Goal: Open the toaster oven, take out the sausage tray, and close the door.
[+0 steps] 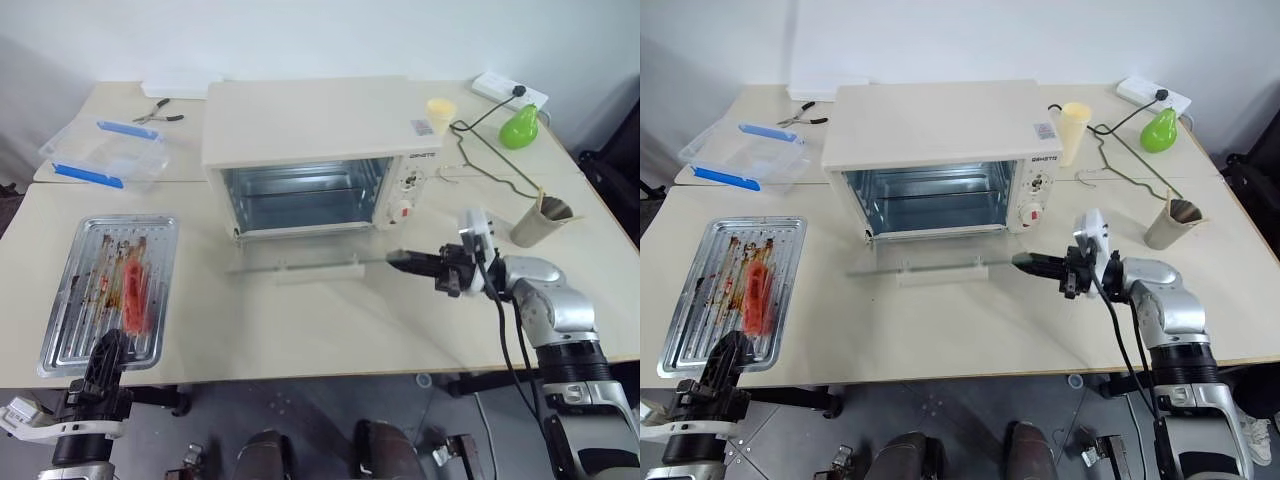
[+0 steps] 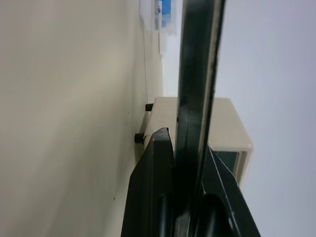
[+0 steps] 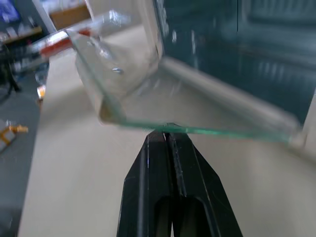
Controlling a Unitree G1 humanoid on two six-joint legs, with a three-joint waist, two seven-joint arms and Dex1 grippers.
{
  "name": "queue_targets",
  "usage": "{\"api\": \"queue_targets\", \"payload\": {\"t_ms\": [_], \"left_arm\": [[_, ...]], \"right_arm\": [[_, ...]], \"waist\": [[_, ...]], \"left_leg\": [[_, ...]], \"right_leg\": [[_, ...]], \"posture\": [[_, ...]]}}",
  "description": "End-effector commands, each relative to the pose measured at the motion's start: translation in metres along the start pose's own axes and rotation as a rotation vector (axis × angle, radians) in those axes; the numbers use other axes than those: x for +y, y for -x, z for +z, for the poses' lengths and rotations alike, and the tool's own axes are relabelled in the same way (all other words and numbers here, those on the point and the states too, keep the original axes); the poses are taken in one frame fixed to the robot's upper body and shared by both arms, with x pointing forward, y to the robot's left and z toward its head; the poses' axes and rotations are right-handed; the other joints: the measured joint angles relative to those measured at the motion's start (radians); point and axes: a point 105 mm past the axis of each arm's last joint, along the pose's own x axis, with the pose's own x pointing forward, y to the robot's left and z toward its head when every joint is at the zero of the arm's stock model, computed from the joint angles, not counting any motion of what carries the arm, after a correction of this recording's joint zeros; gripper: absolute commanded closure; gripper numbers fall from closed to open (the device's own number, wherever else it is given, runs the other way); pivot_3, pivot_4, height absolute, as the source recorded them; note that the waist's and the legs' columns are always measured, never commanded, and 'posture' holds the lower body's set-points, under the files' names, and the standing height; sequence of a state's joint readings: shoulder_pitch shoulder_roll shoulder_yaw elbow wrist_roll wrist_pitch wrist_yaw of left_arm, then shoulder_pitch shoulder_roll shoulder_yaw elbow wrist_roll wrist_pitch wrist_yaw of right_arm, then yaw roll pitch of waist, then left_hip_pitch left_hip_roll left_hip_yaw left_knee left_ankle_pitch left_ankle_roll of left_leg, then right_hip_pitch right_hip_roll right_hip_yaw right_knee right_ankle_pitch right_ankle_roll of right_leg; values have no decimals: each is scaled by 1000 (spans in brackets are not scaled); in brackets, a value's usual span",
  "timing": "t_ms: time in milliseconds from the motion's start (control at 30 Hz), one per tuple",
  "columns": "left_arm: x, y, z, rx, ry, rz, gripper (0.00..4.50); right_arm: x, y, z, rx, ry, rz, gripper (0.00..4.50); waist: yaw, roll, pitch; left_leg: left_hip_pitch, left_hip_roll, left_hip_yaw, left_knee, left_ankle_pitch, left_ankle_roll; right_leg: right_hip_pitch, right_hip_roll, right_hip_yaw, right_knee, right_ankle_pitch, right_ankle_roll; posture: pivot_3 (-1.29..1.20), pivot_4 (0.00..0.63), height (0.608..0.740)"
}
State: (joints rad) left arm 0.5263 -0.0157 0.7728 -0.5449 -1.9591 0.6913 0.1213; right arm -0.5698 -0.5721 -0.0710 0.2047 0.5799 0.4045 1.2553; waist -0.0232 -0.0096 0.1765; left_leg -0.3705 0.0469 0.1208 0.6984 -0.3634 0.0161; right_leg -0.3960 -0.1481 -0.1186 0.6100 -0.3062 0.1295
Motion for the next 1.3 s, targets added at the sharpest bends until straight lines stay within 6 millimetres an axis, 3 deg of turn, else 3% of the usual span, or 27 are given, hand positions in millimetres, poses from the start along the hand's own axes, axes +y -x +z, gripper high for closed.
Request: {"api": "queue_targets", "payload": {"t_ms": [33,233,333,533,667,867,1000,1300], "left_arm": [[-9,6,-11,53,-1,-49,4500],[-12,11,-23,121,8,-71,4500],[-13,20,-40,206,30,-68,4500],[-15,28,-46,300,8,-66,4500],[-15,36,-53,517,-46,-27,4500],[-22,35,-53,773,-124,-39,4500],[-21,17,-54,949,-129,-66,4500],[-22,-39,-67,1227,-93,-99,4500]], "right_arm": [[-5,-2,40,-145,40,-40,4449],[-22,-20,85,-377,213,-210,4449],[-4,-26,80,-334,193,-114,4449],[6,-13,57,-199,241,-71,4449],[9,15,35,-61,277,-87,4449],[13,44,16,36,305,-143,4449],[20,53,11,61,344,-155,3622],[54,73,2,152,410,-103,627]], "waist": [[-2,0,0],[-6,0,0],[-2,0,0],[4,1,0],[3,1,0],[-3,4,1],[2,8,1],[18,10,1]], "left_leg": [[0,0,0,0,-1,1],[0,0,2,0,-2,0],[-1,0,1,0,-3,-1],[-2,-2,2,1,-6,5],[-1,-3,3,1,-6,5],[0,-4,4,1,-7,5],[2,-4,5,1,-6,4],[2,-6,4,0,-5,2]], "right_leg": [[0,0,1,0,0,0],[-1,1,1,0,0,0],[-2,2,1,0,0,0],[0,1,7,-5,0,-1],[0,1,8,-5,0,-1],[0,2,8,-4,-1,-2],[0,2,9,-4,-1,-2],[-2,3,9,1,-1,-2]], "posture": [[0,150,740],[0,150,740],[0,150,740],[0,150,740],[0,150,740],[0,150,740],[0,150,740],[0,150,740]]}}
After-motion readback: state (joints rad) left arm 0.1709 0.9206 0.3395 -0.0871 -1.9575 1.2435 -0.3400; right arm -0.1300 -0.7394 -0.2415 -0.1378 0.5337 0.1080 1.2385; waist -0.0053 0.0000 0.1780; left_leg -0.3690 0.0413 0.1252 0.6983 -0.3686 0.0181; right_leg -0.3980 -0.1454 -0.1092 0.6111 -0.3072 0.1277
